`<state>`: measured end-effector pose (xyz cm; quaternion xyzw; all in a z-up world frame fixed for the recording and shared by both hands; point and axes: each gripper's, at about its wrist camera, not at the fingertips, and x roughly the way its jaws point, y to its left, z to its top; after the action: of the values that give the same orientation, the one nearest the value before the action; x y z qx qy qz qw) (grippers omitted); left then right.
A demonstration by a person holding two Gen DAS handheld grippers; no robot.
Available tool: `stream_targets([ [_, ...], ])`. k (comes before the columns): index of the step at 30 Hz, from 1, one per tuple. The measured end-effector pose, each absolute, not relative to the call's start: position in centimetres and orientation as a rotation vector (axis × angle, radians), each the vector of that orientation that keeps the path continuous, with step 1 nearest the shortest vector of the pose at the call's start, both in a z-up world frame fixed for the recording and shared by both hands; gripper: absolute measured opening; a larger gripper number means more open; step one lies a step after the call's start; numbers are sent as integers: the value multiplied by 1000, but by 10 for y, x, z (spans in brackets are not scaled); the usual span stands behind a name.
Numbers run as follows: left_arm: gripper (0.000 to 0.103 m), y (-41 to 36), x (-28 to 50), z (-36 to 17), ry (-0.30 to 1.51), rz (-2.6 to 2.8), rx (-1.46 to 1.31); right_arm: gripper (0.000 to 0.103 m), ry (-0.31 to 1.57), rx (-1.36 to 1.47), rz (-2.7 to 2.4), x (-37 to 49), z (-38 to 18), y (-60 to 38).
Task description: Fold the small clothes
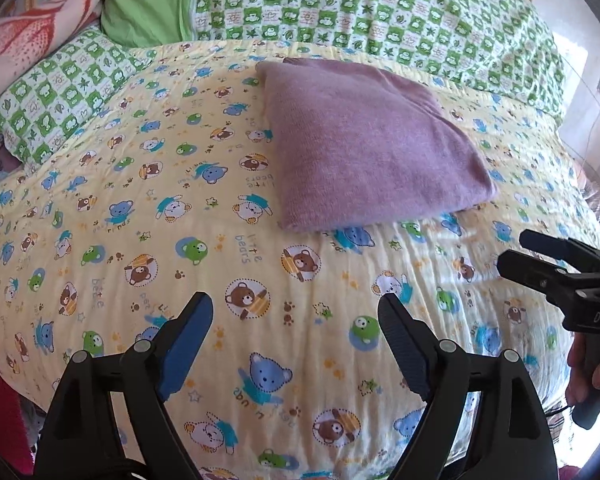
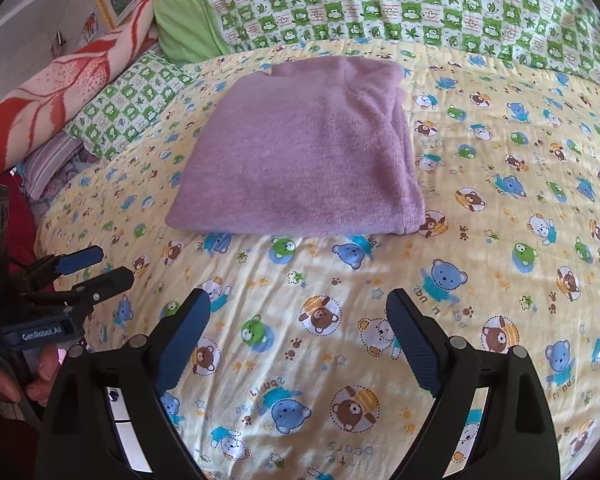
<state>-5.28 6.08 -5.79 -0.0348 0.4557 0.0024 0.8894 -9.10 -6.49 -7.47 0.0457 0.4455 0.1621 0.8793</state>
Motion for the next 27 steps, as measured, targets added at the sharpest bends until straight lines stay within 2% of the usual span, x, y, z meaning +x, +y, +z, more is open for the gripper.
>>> stream_targets([
  [10,91,66,-51,-42,869,44,-63,95,850,61,289,-100,-66,-66],
  [15,92,63,-42,-37,825,49,-44,100,819,39,272,-96,-62,-66],
  [27,95,50,-19,-44,802,91,5,102,781,-36,252,-73,-66,-56],
])
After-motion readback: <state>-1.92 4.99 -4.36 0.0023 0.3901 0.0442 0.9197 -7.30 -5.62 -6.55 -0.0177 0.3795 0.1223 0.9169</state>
